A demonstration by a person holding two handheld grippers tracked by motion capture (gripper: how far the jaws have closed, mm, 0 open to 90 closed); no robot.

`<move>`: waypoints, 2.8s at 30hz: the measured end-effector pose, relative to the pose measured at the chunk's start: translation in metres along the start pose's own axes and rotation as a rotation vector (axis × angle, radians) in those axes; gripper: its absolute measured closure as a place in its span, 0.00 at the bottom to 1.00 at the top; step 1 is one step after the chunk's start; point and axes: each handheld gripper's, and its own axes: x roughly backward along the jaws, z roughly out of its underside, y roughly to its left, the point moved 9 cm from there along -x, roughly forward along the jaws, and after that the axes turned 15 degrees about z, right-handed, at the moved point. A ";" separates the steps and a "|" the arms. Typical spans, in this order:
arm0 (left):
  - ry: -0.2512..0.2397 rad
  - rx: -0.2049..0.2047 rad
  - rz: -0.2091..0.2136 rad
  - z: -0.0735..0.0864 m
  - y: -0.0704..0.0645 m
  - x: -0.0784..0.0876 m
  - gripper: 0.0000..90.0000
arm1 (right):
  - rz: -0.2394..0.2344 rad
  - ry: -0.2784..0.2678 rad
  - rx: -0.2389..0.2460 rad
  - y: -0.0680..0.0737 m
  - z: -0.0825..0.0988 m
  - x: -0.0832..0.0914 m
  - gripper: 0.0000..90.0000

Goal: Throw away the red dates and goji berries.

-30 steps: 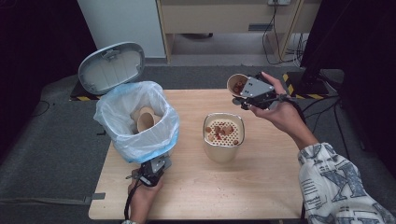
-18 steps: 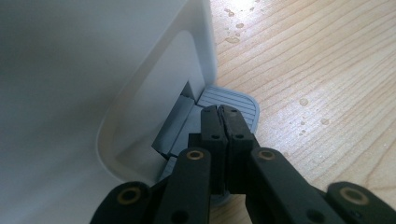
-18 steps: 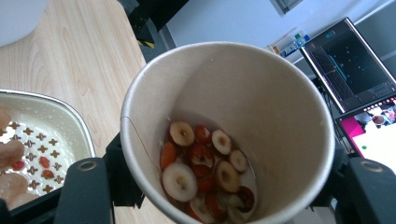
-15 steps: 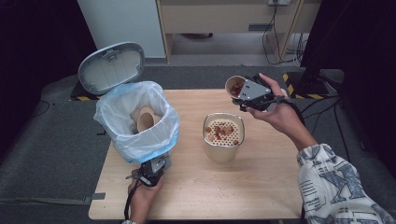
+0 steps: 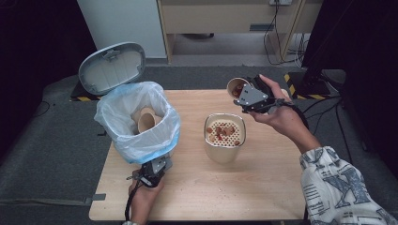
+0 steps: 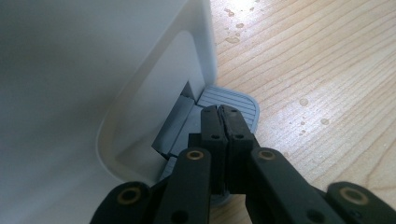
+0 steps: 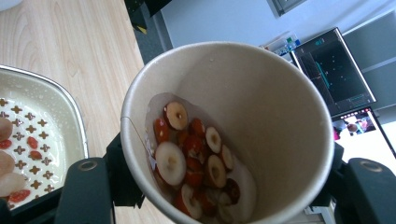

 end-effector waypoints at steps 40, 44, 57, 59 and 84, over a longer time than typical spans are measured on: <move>-0.004 0.008 0.000 0.000 -0.001 0.000 0.98 | 0.072 -0.025 0.257 -0.025 -0.019 0.008 0.37; -0.004 0.008 0.000 0.000 -0.001 0.000 0.98 | 0.074 -0.026 0.263 -0.026 -0.020 0.009 0.37; -0.003 0.007 0.000 0.000 -0.001 0.000 0.98 | 0.075 -0.025 0.291 -0.025 -0.022 0.010 0.36; -0.003 0.007 0.000 0.000 -0.001 0.000 0.98 | 0.078 -0.025 0.300 -0.026 -0.023 0.010 0.37; -0.002 0.005 0.000 0.000 0.000 0.000 0.98 | 0.105 -0.021 0.373 -0.029 -0.027 0.014 0.37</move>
